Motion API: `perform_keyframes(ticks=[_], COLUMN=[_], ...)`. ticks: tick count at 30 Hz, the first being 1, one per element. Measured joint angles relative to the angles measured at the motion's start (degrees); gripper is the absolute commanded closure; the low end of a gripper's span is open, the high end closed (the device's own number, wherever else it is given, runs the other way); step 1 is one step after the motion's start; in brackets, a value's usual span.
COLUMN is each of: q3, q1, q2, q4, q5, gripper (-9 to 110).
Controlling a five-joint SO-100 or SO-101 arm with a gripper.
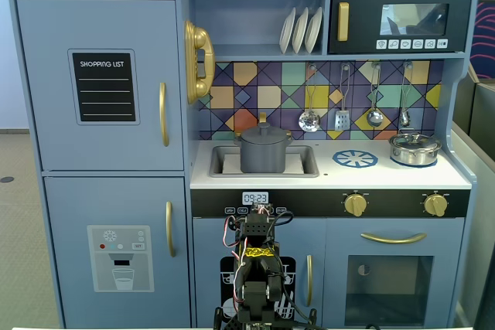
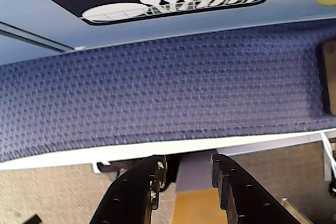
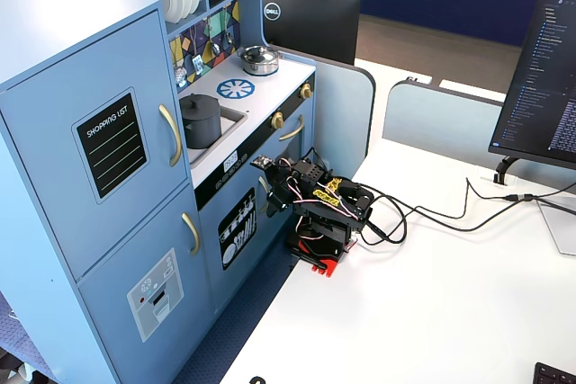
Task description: Take off the lid from the gray recipient and place it on the counter
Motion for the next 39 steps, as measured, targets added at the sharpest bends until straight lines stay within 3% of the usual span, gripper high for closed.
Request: perform_keyframes(ticks=[7, 13, 24, 34, 39], q3=[-22.7, -39.6, -42.7, -42.7, -42.7], q1=[0.3, 1.8, 5.5, 5.3, 4.4], q2=[-6.3, -12.0, -13.4, -20.6, -26.4], q4=[1.5, -5.4, -28.4, -47.2, -55.3], q5=[-4.2, -5.0, -9.6, -6.9, -6.2], gripper=[102, 102, 98, 81, 81])
